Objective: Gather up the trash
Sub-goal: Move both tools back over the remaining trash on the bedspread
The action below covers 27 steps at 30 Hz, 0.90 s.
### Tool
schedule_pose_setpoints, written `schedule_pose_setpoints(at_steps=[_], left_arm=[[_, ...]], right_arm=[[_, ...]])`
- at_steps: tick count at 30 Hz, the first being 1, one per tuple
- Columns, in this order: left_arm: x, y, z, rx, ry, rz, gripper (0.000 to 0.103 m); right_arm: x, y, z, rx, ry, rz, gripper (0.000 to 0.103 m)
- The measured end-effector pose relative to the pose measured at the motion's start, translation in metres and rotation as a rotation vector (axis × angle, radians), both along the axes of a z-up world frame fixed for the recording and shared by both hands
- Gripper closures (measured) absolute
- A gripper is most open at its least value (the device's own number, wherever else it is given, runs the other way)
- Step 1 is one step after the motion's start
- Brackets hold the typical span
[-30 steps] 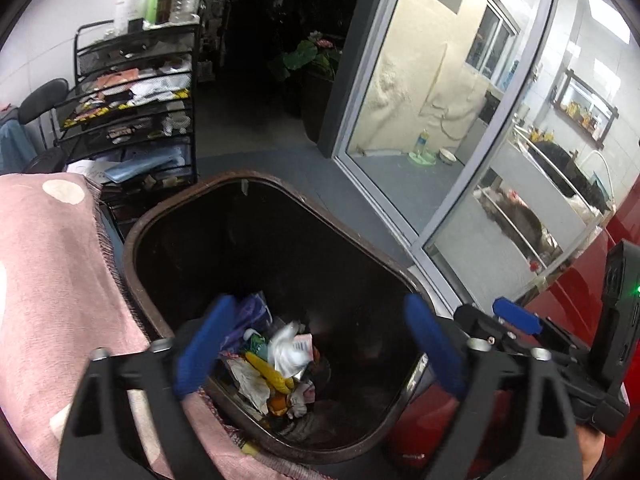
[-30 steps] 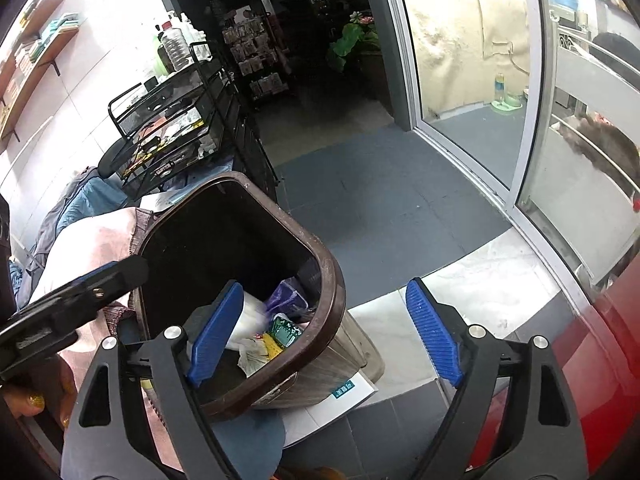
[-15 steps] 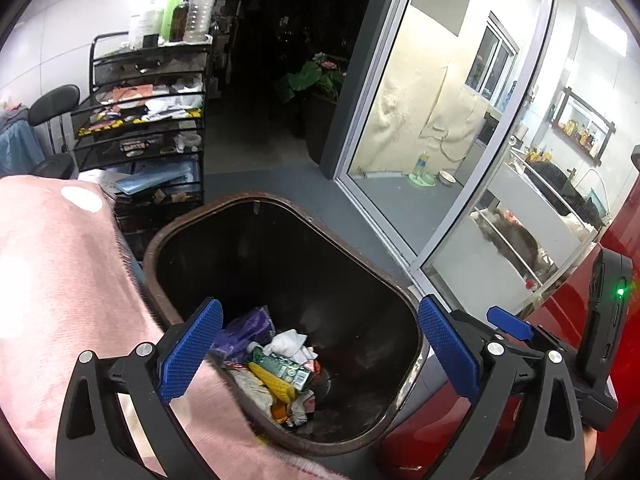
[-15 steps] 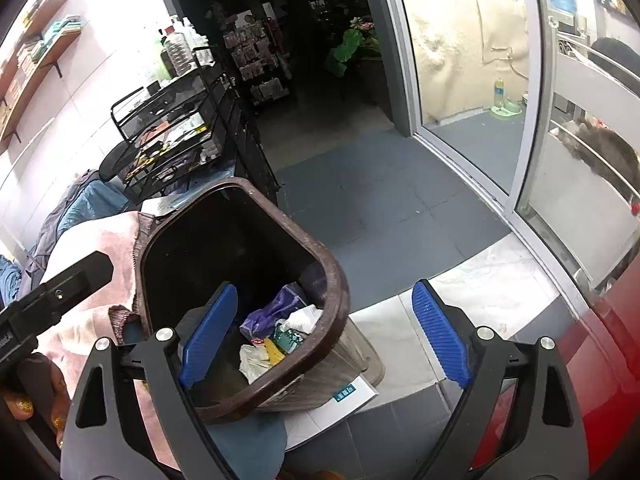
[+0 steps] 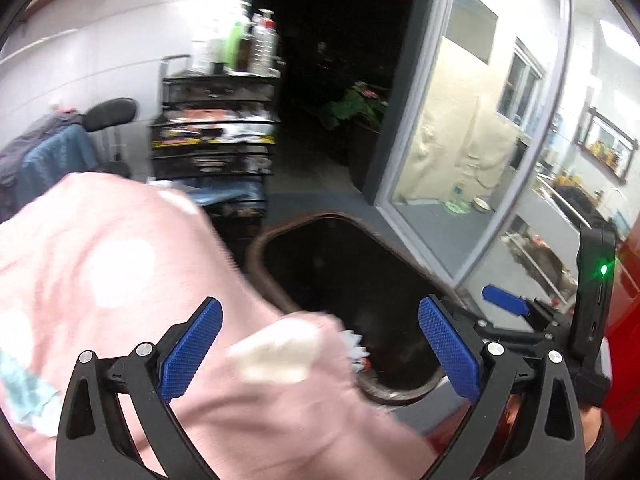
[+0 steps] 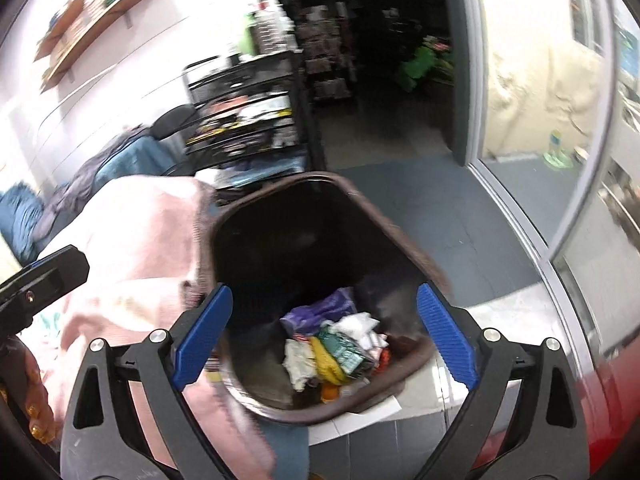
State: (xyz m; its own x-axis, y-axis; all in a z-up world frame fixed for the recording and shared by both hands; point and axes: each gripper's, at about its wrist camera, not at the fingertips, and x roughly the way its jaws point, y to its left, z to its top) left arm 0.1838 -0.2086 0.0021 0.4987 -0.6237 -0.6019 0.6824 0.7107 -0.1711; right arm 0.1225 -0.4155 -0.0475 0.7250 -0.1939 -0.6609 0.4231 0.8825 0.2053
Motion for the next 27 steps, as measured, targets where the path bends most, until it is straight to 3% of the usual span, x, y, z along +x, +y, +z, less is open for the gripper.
schedule_pose_setpoints(at_steps=[5, 11, 20, 24, 27], left_arm=[[-0.003, 0.05, -0.002, 0.07, -0.072, 0.115, 0.006], [-0.001, 0.118, -0.008, 0.111, -0.083, 0.271, 0.006], [0.015, 0.258, -0.015, 0.073, 0.005, 0.651, 0.006], [0.02, 0.317, -0.021, 0.065, 0.048, 0.823, 0.006], [0.019, 0.348, -0.023, 0.048, 0.077, 0.898, 0.006]], right_arm=[[0.028, 0.047, 0.009, -0.007, -0.013, 0.143, 0.009], [0.066, 0.121, 0.015, 0.008, 0.01, 0.378, 0.009], [0.119, 0.231, 0.019, 0.018, 0.066, 0.676, 0.009], [0.139, 0.276, 0.016, 0.033, 0.105, 0.757, 0.009], [0.149, 0.308, 0.013, 0.048, 0.151, 0.809, 0.009]])
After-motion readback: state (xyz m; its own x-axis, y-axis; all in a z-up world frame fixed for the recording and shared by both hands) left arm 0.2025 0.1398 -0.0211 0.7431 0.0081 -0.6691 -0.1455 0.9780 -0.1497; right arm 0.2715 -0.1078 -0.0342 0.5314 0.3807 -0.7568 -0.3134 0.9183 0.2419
